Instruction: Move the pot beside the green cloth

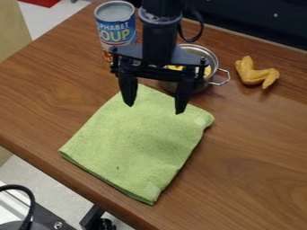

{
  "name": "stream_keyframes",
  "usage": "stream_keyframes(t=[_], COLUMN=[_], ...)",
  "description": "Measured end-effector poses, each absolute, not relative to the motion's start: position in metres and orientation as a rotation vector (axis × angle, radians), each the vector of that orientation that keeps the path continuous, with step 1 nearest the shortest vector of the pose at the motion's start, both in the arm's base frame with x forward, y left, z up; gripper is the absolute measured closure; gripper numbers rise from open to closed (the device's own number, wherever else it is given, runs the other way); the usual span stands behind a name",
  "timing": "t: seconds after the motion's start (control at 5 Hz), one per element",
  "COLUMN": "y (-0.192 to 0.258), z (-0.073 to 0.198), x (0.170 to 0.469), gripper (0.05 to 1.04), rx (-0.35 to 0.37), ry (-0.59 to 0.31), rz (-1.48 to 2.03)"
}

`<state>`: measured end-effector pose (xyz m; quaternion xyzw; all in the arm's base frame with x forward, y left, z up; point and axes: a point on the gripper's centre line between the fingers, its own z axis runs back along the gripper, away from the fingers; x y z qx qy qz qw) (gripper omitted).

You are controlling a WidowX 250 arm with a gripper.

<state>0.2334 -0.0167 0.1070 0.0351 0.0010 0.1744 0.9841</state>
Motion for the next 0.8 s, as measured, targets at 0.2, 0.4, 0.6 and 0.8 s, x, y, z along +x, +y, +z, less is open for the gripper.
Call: stream_keyframes(t=[0.2,0.4,0.6,0.8], y=[-0.016,-0.003,0.012,0.027], z=[0.102,0.099,0.101,0.108], x=[0.231,0.24,0.252,0.272], gripper=[0.084,0.084,0.084,0.085], rx=[0.076,0.066,0.043,-0.003], ry=[0.021,-0.022,-0.092,-0.199], rz=[0.356,0.45,0.554,0.728])
